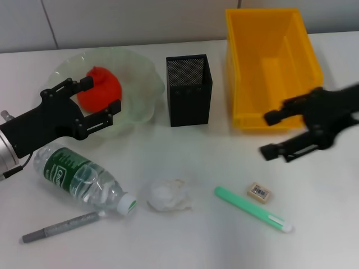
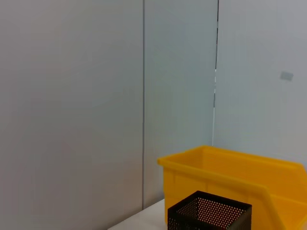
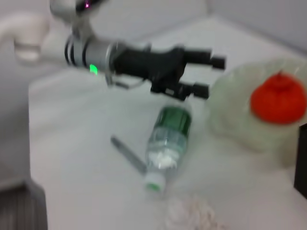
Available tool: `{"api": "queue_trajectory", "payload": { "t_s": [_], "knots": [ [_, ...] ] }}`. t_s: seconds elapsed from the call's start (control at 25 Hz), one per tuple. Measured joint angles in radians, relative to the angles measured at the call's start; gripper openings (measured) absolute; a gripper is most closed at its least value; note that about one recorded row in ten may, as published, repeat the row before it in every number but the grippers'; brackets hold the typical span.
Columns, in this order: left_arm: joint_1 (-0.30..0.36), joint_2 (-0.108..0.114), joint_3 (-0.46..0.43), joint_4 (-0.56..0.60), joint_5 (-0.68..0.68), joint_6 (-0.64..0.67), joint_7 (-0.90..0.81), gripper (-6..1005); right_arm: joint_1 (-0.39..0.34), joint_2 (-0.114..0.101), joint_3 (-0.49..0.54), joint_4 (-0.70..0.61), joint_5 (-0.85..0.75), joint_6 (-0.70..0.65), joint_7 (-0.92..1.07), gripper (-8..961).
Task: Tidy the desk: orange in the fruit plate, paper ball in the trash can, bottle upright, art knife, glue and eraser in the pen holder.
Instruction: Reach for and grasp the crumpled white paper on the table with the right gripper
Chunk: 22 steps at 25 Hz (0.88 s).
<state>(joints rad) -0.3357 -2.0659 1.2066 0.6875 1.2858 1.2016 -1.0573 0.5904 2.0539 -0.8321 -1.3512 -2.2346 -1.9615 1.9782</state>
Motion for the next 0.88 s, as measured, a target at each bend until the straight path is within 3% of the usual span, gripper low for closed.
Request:
{"api": "queue_trajectory", "payload": {
  "t_s": [0.04,0.16,0.2,0.28,0.4,0.56,0.88],
  "knots": [
    [0.000,0.000,0.000,0.000,0.000,0.000,0.000,813,0.000,0.000,0.000,0.000,0.000,0.000,0.000,803],
    [0.000,-0.002,0.004,0.000,0.000,0.005,-0.003,812,0.113,0.007,-0.137,0.053,-0.109,0.048,0.090,801],
    [-0.003,-0.003,0.008,0.000,0.000,0.007,-0.004,812,0.175,0.019,-0.220,0.098,-0.174,0.089,0.131,800],
    [-0.007,-0.003,0.010,0.000,-0.001,0.007,-0.004,812,0.196,0.023,-0.262,0.116,-0.195,0.114,0.151,799],
    [-0.011,-0.004,0.011,0.000,-0.001,0.008,-0.006,813,0.249,0.026,-0.440,0.183,-0.218,0.225,0.221,797],
    [-0.015,-0.005,0.011,0.000,-0.001,0.018,-0.007,813,0.268,0.029,-0.516,0.226,-0.204,0.289,0.252,794],
    [-0.019,-0.005,0.017,0.000,-0.002,0.022,-0.007,813,0.230,0.032,-0.653,0.272,-0.064,0.462,0.251,789]
  ]
}}
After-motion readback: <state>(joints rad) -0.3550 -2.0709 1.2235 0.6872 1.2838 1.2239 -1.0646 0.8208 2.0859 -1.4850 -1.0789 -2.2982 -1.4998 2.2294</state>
